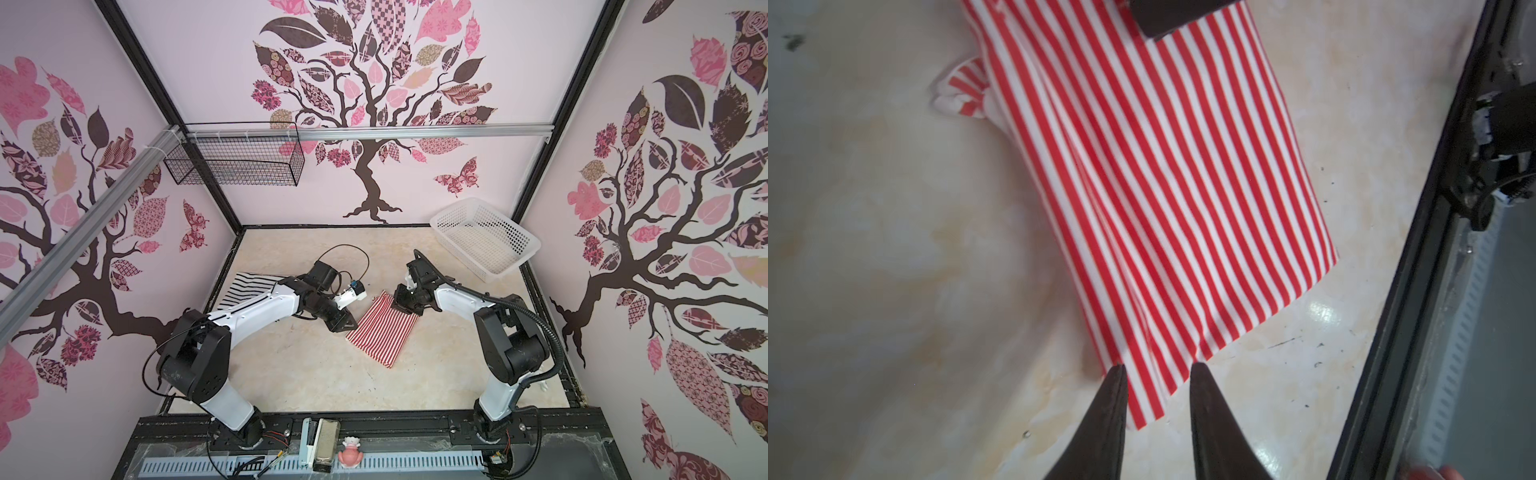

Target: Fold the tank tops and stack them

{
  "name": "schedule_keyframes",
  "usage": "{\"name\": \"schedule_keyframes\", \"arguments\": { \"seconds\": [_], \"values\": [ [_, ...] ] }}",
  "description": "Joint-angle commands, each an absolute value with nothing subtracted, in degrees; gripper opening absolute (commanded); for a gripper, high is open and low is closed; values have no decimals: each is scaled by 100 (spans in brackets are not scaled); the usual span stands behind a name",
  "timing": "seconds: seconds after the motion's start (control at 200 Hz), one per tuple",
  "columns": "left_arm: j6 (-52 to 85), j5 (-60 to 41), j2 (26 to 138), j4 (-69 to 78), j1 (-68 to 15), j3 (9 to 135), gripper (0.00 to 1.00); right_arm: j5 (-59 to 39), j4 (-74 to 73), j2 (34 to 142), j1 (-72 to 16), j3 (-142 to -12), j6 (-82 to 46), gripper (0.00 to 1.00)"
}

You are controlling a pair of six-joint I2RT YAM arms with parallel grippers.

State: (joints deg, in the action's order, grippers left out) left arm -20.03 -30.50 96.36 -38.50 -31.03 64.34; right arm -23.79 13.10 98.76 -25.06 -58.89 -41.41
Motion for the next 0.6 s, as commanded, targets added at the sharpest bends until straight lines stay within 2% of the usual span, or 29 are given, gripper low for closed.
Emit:
{"name": "schedule_keyframes", "arguments": {
  "seconds": [0.0, 0.09, 0.25, 0.4, 0.595],
  "values": [
    [-2227, -3503, 9932, -3837, -3316, 6714, 29, -2295, 1137, 9716, -2497, -5738, -4199, 13],
    [-2249, -3492, 10205, -3878, -3340, 6825, 29, -2271, 1080, 9653, -2495, -5575, -4219, 16],
    [-2128, -2492, 10461, -3521, -3331, 6651, 28, -2186, 1019, 9589, -2466, -5302, -4210, 20],
    [-2052, -2306, 10510, -3665, -3082, 6732, 28, -2180, 912, 9532, -2356, -5049, -4166, 27],
    [-2224, -1627, 11009, -4319, -3033, 7292, 27, -2285, 931, 9271, -2312, -4971, -4113, 32]
  ]
}}
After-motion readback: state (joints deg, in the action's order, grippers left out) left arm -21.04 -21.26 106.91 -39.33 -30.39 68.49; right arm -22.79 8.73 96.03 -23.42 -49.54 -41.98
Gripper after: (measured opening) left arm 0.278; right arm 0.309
